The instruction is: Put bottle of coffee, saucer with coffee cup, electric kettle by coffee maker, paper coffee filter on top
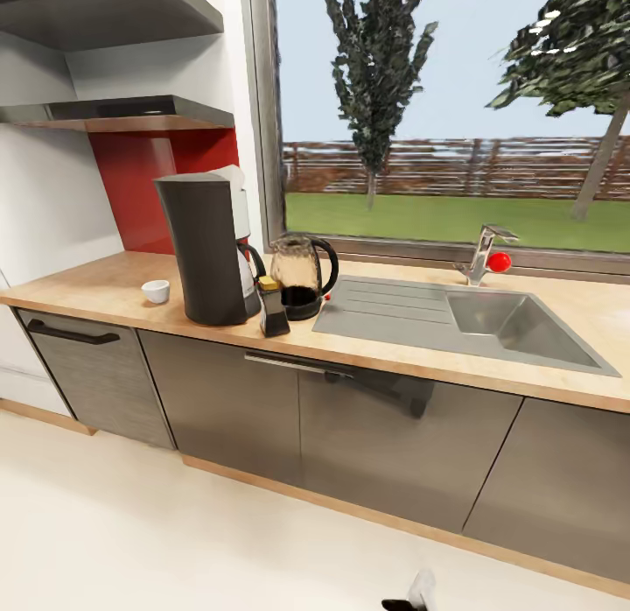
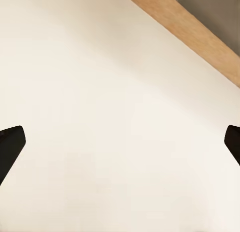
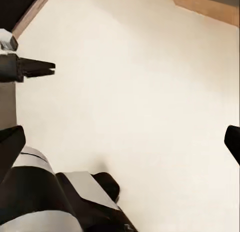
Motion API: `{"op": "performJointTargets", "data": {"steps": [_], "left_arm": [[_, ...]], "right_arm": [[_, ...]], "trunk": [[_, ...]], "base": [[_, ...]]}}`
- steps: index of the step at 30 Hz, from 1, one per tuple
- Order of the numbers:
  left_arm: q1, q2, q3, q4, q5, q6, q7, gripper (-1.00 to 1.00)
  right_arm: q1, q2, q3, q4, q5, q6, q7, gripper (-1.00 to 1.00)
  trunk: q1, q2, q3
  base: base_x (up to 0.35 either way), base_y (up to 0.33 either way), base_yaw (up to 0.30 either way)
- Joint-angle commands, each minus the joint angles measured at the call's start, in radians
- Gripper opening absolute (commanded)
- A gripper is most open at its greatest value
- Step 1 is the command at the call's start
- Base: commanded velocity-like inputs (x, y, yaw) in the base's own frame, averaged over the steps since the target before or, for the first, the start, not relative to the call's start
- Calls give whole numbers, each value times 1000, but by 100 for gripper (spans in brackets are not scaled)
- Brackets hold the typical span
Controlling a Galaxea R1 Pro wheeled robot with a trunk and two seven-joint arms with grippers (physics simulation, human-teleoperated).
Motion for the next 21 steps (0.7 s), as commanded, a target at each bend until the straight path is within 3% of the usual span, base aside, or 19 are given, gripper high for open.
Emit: {"op": "performJointTargets", "data": {"steps": [1,4,7,21], "left_arm": [[-1,0,2,2,-1,-4,-3,100],[-1,-1,4,4,-2,-4,-1,100],[-1,-1,5,5,-2,-3,-1,100],[-1,-1,5,5,-2,-3,-2,100]], "right_arm": [[3,-23,2,108,-11,-17,-3,100],[8,-79,-3,288,-14,-41,-7,100],[10,-111,-5,375,-14,-80,-8,100],[10,-125,-5,399,-15,-95,-5,100]], "trunk": [[0,-1,-1],[0,-1,-1],[0,-1,-1],[0,-1,-1]], "base": [[0,0,0],[0,0,0],[0,0,0],[0,0,0]]}}
